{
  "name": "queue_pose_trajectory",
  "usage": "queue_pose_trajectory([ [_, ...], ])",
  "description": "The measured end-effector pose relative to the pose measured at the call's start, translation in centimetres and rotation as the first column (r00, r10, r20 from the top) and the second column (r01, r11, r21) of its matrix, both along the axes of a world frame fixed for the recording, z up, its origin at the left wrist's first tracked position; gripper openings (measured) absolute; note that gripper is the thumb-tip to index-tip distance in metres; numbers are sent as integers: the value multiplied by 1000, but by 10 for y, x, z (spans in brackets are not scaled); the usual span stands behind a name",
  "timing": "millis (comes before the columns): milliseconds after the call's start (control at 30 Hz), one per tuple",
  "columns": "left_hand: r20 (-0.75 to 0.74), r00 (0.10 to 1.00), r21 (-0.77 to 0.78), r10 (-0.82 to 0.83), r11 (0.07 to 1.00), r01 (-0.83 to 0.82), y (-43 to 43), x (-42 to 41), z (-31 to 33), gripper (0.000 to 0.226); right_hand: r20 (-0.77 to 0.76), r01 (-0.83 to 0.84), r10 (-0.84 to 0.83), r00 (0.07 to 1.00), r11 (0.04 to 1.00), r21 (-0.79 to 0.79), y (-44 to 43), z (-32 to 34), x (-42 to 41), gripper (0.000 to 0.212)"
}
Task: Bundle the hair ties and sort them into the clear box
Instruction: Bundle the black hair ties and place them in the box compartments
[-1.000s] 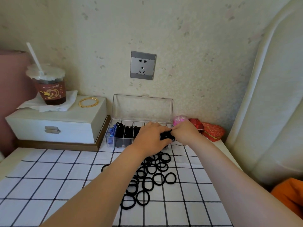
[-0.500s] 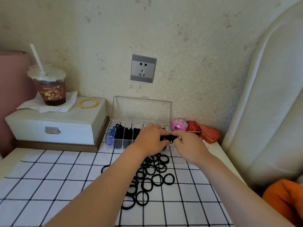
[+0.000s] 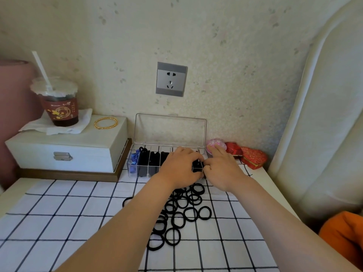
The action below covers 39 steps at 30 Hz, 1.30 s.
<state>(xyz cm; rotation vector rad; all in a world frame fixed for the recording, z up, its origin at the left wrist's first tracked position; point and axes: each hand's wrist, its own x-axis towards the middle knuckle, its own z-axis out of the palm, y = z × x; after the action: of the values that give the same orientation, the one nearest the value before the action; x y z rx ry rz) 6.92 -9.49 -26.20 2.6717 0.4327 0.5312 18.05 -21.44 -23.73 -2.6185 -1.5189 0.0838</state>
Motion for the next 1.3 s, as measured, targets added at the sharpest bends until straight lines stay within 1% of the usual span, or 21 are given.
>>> queue_pose_trajectory([
  [67,3,1000,-1,1,1000,-1,0,0,0,42,-130,7,7,991,994,107,-2,0,6,35],
  [100,6,1000,-6,4,1000,-4,0,0,0,41,-163,8,18,986,988,156,-3,0,7,33],
  [200,-7,1000,-12,9,1000,-10,0,0,1,42,-167,38,14,986,952,304,-5,-1,7,28],
  [267,-32,999,0,3,1000,-3,0,0,3,44,-238,120,-19,971,900,419,-8,1,6,20],
  [300,-41,999,3,0,1000,0,1,0,3,45,-267,152,-28,963,878,454,-10,2,7,17],
  [333,-46,999,-1,0,1000,0,1,0,4,46,-250,148,-30,968,872,467,-12,1,7,15],
  [400,-47,999,-23,2,1000,-3,1,1,4,46,-117,62,-16,993,912,405,-18,-2,8,25],
  [467,-51,999,-25,3,1000,-4,2,1,4,48,19,-44,40,999,946,321,-23,-5,5,34],
  [533,-62,998,-8,4,1000,-4,1,1,4,50,78,-80,65,995,974,210,-26,-4,1,47],
  [633,-68,998,15,-4,1000,5,1,0,4,53,113,-50,44,993,997,53,-20,-1,-6,66],
  [667,-63,998,22,-7,1000,8,1,0,3,54,115,-39,37,993,999,18,-17,0,-8,65],
  [733,-54,998,25,-12,1000,13,2,-1,2,55,93,-13,15,996,1000,-19,-13,2,-10,50],
  [767,-51,999,20,-15,1000,16,2,-1,2,55,76,-9,9,997,1000,-10,-12,3,-9,44],
  [833,-47,999,16,-22,1000,23,2,-3,3,55,34,-11,9,999,998,55,-14,5,-6,37],
  [900,-29,999,28,-24,999,25,0,-7,5,53,-14,-6,8,1000,989,148,-20,5,-4,37],
  [1000,59,998,65,-5,998,2,-6,-16,8,47,-104,19,9,995,964,266,-30,7,-6,34],
  [1067,113,994,108,4,994,-16,-13,-25,10,39,-110,-2,37,993,952,307,-35,8,-12,28],
  [1133,116,993,144,-5,990,-12,-20,-37,12,33,-115,-41,84,990,942,334,-39,12,-22,23],
  [1200,90,996,117,-20,993,10,-26,-50,14,28,-149,-74,130,980,941,331,-41,14,-33,21],
  [1233,60,998,91,-23,996,17,-29,-58,16,25,-168,-85,141,976,950,301,-43,16,-39,22],
  [1300,-17,1000,42,-13,999,13,-36,-74,18,21,-185,-114,148,971,976,183,-49,16,-50,23],
])
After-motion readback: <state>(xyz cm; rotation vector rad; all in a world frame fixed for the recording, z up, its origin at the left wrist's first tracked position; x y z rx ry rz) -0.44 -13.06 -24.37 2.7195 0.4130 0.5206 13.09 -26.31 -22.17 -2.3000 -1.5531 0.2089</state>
